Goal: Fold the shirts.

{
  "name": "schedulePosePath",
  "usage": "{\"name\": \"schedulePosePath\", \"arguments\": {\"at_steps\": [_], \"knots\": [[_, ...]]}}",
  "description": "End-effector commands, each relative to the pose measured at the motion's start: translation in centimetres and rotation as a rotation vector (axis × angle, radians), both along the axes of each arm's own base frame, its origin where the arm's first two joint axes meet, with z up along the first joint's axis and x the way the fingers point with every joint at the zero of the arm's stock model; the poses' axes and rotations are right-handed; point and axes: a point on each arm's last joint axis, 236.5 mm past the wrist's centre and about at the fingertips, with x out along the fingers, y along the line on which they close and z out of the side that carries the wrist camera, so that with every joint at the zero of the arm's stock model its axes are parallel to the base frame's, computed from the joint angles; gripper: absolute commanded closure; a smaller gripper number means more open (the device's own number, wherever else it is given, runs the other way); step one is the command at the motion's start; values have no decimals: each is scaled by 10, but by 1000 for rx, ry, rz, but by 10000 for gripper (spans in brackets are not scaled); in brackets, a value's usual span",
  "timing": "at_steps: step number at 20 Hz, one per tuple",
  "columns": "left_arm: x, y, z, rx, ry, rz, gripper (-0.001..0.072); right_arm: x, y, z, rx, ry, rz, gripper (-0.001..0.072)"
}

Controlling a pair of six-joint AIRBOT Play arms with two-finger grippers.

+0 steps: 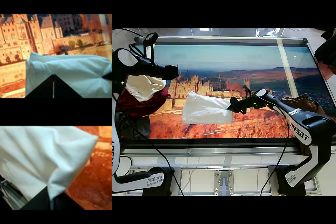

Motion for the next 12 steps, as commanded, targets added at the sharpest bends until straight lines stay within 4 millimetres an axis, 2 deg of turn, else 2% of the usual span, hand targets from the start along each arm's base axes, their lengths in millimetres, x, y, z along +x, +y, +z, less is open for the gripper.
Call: {"name": "schedulePosePath", "arguments": {"at_steps": [1,3,4,6,8,10,12], "knots": [[-4,0,-3,2,20,-7,695,10,23,27,89,-99,43,702],[-4,0,-3,2,20,-7,695,48,1,67,76,-239,19,703],[-4,0,-3,2,20,-7,695,71,-23,91,43,-322,-1,702],[-4,0,-3,2,21,-7,695,108,-87,138,-37,-456,-70,702],[-4,0,-3,2,21,-7,695,129,-179,177,-159,-524,-225,702],[-4,0,-3,2,20,-7,695,121,-272,196,-311,-533,-351,702],[-3,0,-3,2,17,-5,695,85,-356,196,-477,-455,-415,703]]}}
